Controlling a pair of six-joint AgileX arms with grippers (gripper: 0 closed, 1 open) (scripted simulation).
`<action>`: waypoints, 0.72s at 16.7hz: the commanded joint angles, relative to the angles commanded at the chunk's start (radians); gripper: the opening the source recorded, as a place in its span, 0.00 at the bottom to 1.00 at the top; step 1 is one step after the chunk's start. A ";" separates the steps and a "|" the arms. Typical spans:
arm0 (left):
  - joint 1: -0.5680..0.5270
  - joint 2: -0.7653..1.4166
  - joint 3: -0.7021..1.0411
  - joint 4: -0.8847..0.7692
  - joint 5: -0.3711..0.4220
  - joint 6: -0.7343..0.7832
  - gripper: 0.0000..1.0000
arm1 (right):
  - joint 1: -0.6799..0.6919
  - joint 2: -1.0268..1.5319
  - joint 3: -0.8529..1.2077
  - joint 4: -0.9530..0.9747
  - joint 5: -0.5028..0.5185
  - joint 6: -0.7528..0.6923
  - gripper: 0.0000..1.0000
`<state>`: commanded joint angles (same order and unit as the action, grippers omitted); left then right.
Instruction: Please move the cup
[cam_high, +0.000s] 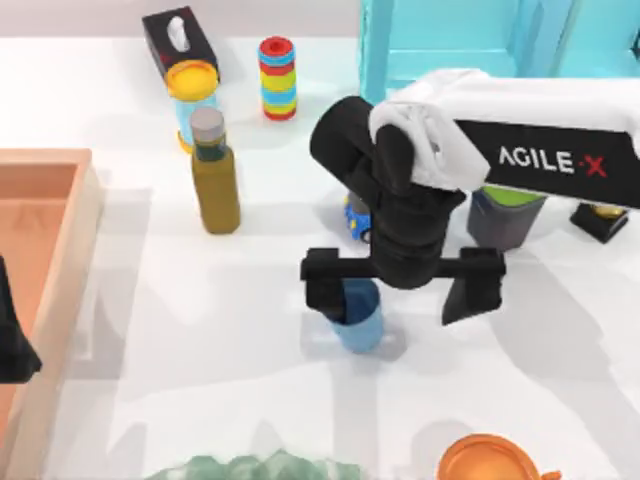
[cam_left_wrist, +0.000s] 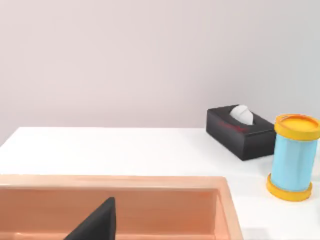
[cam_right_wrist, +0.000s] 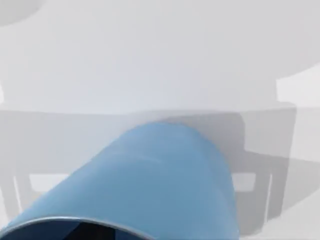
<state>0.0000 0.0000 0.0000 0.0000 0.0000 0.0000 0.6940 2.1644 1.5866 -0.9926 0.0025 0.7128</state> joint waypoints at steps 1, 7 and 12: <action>0.000 0.000 0.000 0.000 0.000 0.000 1.00 | 0.000 0.000 0.000 0.000 0.000 0.000 1.00; 0.000 0.000 0.000 0.000 0.000 0.000 1.00 | 0.000 0.000 0.000 0.000 0.000 0.000 0.70; 0.000 0.000 0.000 0.000 0.000 0.000 1.00 | 0.000 0.000 0.000 0.000 0.000 0.000 0.32</action>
<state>0.0000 0.0000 0.0000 0.0000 0.0000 0.0000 0.6940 2.1644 1.5866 -0.9926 0.0025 0.7128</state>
